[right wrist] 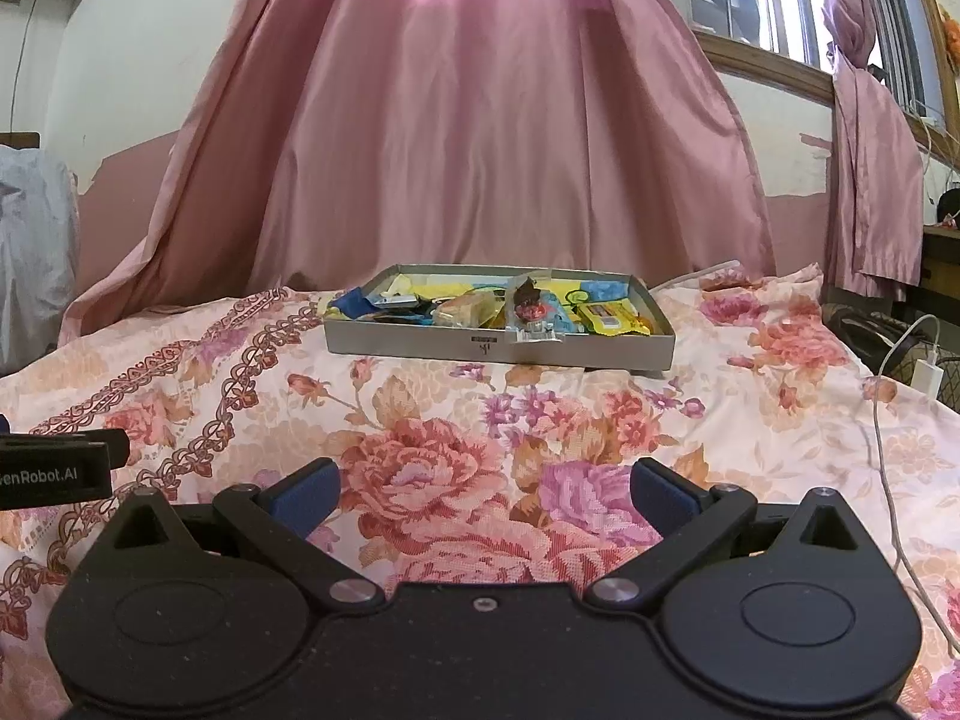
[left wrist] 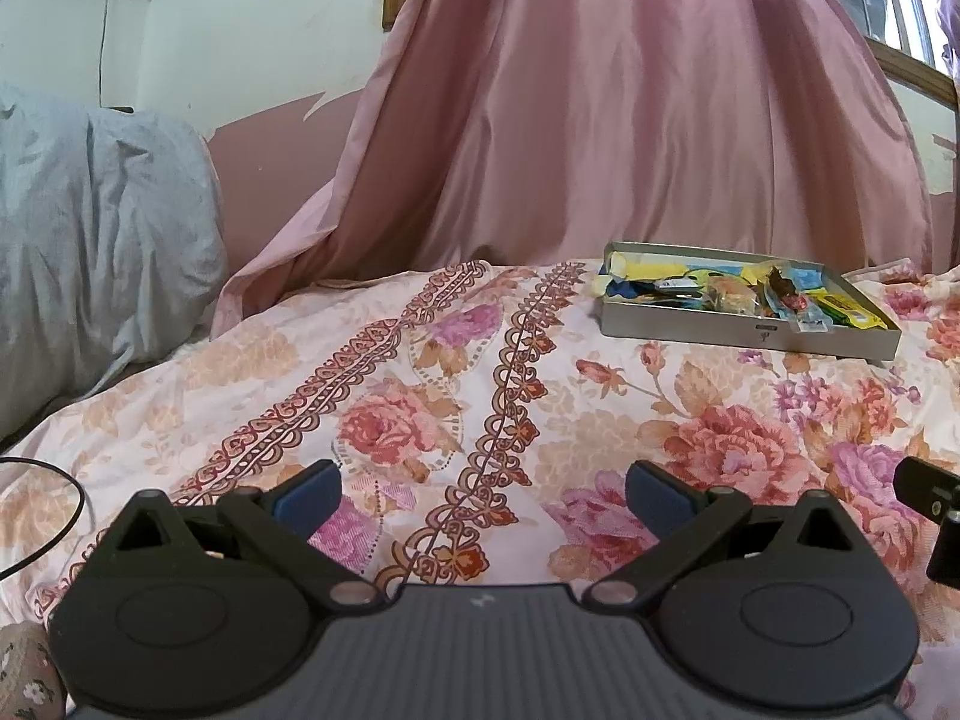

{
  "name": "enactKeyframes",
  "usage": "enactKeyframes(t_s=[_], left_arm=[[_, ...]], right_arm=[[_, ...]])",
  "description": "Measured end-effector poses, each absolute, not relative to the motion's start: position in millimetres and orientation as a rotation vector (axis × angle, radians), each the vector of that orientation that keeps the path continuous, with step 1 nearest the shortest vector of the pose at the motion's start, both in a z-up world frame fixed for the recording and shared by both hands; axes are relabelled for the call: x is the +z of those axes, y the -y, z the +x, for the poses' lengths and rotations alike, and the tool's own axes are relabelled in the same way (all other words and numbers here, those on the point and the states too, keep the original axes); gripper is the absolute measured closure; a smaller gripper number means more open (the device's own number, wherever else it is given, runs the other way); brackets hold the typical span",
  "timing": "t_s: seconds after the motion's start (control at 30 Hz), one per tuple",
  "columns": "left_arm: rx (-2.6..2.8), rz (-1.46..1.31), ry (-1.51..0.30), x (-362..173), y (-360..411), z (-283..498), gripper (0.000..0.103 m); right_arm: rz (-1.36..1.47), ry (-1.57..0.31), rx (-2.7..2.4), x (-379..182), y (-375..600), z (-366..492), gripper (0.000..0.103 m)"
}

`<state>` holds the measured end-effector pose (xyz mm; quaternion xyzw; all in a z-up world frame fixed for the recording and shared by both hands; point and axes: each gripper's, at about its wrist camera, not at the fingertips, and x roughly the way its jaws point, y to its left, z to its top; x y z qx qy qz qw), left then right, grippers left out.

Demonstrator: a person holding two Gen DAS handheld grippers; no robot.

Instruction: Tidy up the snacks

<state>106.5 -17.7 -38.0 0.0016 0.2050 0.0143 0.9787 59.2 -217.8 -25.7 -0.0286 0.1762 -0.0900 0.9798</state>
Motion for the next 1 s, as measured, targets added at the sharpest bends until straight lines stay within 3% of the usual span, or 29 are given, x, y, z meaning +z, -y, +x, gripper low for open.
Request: enactKeyframes(t_s=[1.0], left_arm=[[0.034, -0.002, -0.422, -39.1, 18.6, 105.6, 0.0]], right_arm=[[-0.059, -0.358, -0.183, -26.2, 215.8, 60.5, 0.001]])
